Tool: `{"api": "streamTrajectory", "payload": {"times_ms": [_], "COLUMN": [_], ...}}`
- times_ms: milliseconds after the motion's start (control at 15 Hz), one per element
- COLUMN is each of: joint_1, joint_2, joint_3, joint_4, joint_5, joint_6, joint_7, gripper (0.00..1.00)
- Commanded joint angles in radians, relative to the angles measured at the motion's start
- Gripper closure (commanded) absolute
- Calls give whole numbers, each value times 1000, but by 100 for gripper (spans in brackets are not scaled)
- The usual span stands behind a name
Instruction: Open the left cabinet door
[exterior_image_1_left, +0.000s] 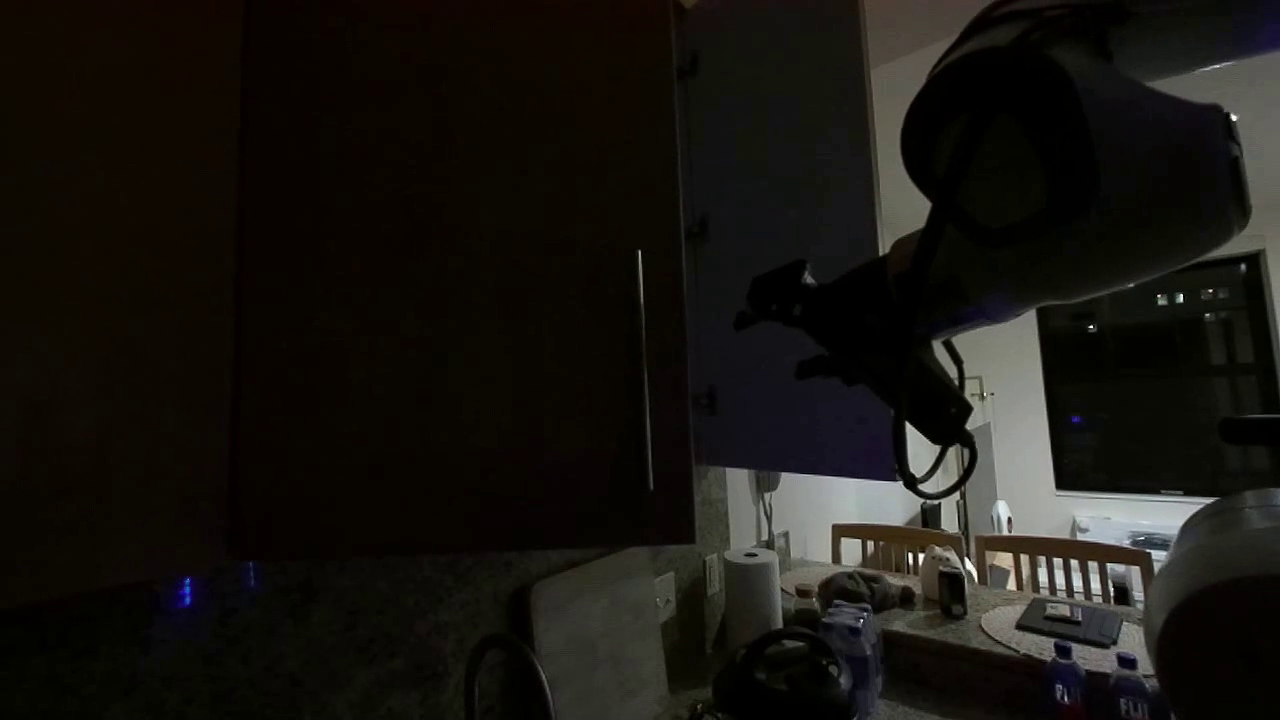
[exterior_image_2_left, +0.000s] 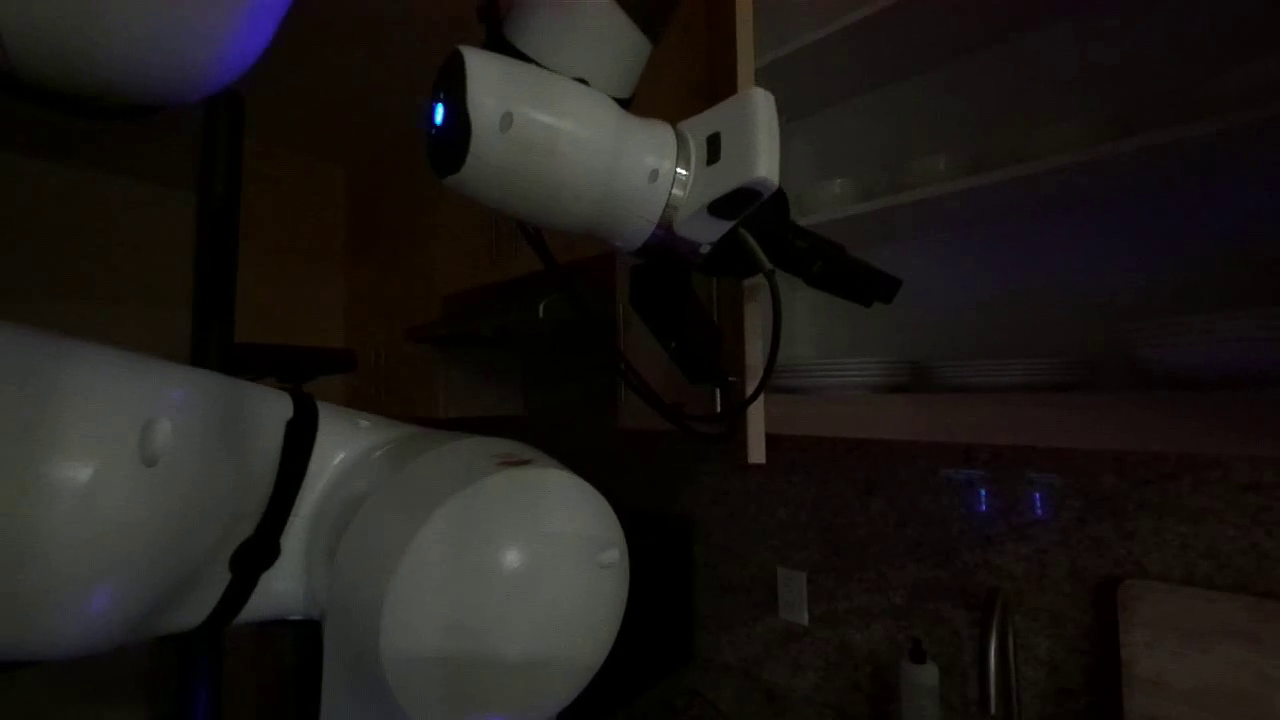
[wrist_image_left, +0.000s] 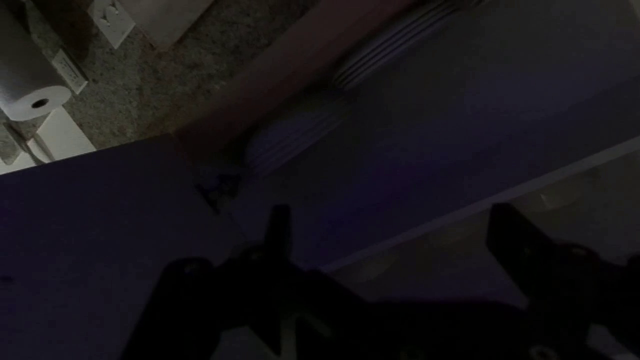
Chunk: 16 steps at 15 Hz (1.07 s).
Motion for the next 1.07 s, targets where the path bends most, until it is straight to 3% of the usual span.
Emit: {"api": "streamTrajectory", "payload": {"times_ms": [0,333,667,733,800,933,1000], "joint_1": [11,120,110,101,162,172,142], "joint_2": [81,132,241,257,187,205,206], "joint_3": [-19,-46,-25,-22,-3,2,-13], "joint_4": [43,82,128,126,71,63,88], "joint_5": [25,24,25,25,-144,-233,-116], "joint_6": [7,12,12,12,11,12,0], "joint_7": [-107,-262,-319,-320,-87,6,-128], "gripper": [0,0,0,0,0,0,0]}}
